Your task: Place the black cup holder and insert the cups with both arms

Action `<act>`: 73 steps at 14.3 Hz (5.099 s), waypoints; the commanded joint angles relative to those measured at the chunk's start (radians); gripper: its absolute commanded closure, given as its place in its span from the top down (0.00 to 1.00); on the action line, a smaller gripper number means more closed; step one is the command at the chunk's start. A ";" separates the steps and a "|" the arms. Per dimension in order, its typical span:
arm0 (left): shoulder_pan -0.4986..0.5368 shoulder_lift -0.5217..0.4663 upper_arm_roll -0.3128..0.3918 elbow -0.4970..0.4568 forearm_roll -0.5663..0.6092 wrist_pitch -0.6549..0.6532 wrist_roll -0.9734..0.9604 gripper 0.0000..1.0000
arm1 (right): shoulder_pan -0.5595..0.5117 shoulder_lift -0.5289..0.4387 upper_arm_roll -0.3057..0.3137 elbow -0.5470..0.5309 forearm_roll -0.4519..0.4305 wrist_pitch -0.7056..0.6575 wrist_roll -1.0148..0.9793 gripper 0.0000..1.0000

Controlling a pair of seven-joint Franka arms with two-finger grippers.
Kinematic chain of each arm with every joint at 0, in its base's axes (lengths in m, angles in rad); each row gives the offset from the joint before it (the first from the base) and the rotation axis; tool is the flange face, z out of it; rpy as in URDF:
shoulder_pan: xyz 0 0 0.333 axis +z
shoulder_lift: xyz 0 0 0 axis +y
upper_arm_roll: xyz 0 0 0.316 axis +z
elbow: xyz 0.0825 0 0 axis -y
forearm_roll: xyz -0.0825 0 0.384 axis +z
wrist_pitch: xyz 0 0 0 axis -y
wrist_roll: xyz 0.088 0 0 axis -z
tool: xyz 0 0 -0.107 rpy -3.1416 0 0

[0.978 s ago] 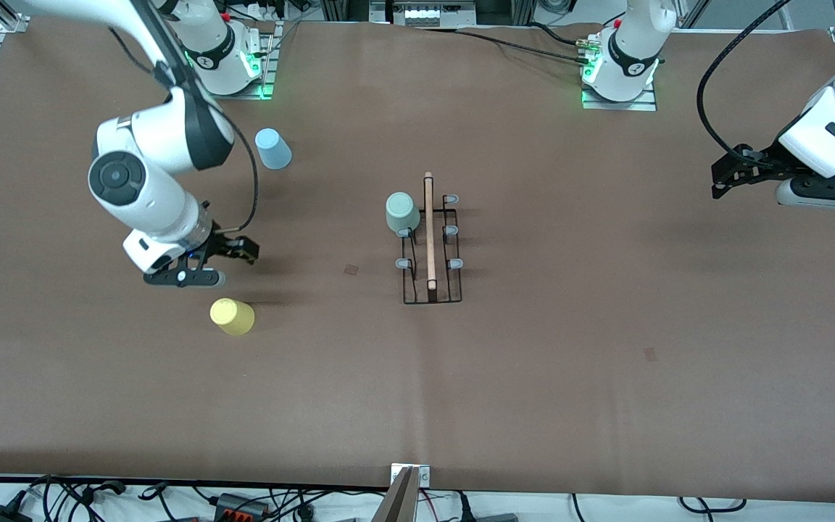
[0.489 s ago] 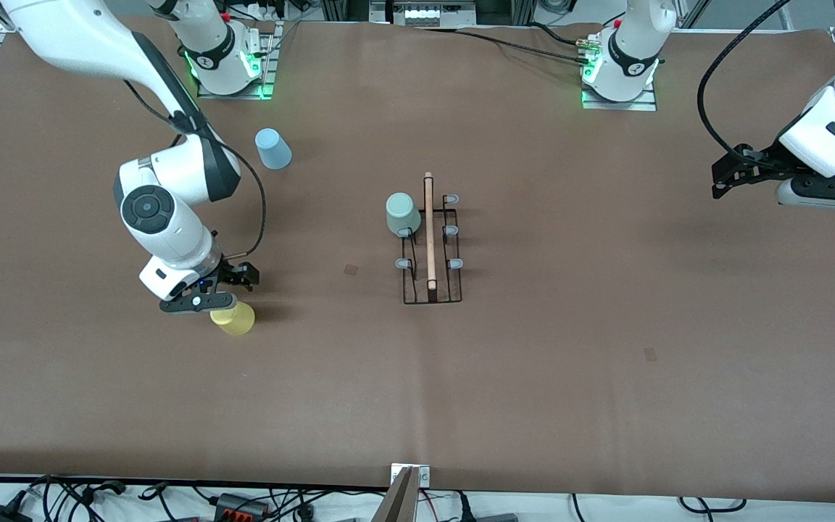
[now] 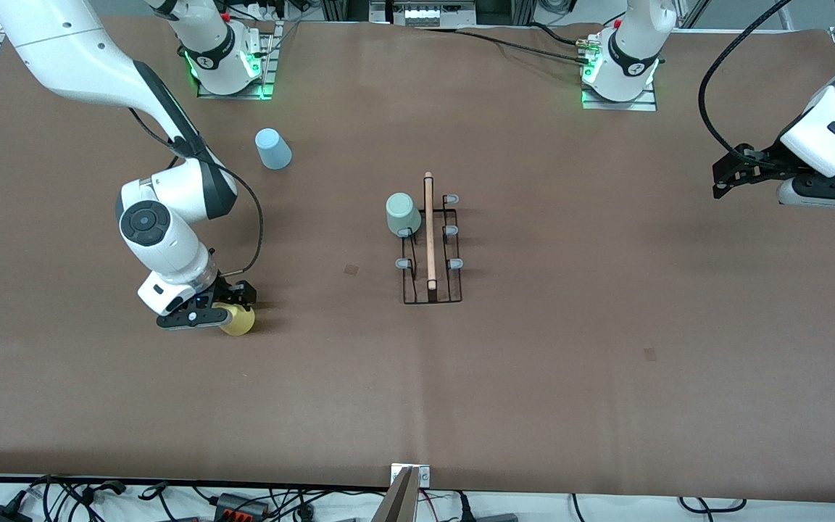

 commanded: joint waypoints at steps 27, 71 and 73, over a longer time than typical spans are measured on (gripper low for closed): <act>0.010 0.002 -0.001 0.024 -0.001 -0.045 -0.003 1.00 | 0.521 -0.065 0.005 0.330 0.271 -0.293 0.767 0.10; 0.010 0.002 -0.001 0.027 -0.004 -0.047 0.002 1.00 | -0.073 -0.515 -0.143 0.287 0.398 -1.016 -0.192 1.00; 0.010 0.002 -0.001 0.025 -0.003 -0.048 0.002 1.00 | -0.076 -0.515 -0.147 0.287 0.415 -1.010 -0.193 1.00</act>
